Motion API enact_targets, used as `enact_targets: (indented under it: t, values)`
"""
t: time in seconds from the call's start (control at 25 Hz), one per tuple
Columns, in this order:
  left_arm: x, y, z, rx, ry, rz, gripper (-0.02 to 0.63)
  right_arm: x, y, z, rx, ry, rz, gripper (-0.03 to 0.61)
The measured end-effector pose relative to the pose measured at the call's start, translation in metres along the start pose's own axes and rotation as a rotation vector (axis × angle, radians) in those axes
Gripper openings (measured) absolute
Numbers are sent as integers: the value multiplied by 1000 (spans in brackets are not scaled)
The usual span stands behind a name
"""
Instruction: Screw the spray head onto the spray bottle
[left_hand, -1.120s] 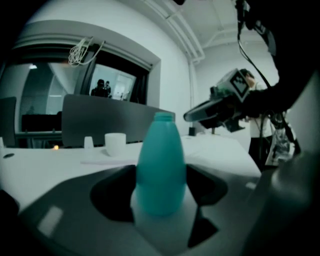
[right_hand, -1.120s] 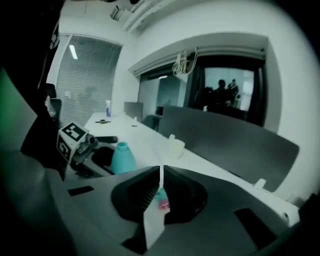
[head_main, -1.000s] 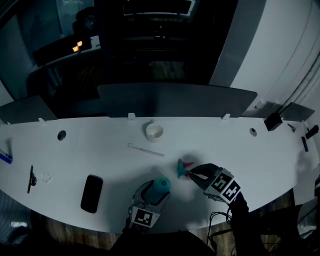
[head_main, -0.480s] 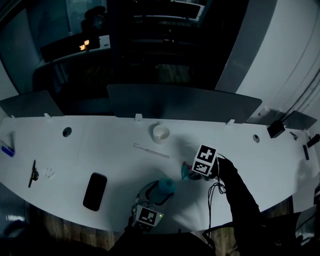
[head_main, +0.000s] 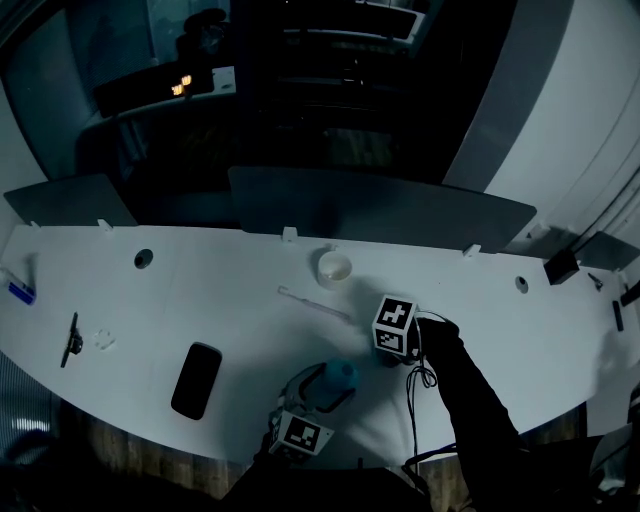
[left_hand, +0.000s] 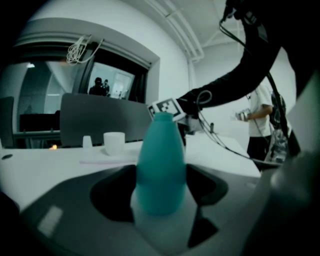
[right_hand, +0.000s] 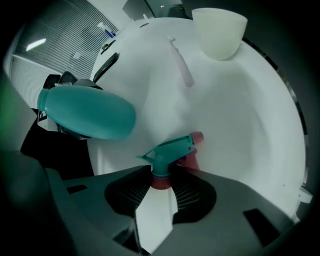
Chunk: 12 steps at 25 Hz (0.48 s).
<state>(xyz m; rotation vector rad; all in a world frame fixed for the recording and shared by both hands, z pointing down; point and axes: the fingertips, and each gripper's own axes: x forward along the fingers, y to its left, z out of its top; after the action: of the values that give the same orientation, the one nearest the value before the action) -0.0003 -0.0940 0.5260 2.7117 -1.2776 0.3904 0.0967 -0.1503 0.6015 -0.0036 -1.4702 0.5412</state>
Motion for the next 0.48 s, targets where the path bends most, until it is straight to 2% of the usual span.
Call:
enact_targets:
  t: [0.12, 0.2, 0.36, 0.48]
  values:
    - [0, 0, -1, 5, 1, -7, 322, -3, 0, 3, 9, -58, -22, 120]
    - [1, 0, 0, 7, -3, -7, 322, -16, 1, 11, 22, -182, -35, 120]
    - [4, -1, 0, 12, 9, -15, 322, -77, 15, 33, 60, -595, -49, 120]
    - [8, -4, 2, 16, 12, -20, 322, -139, 31, 37, 66, -919, -107, 120]
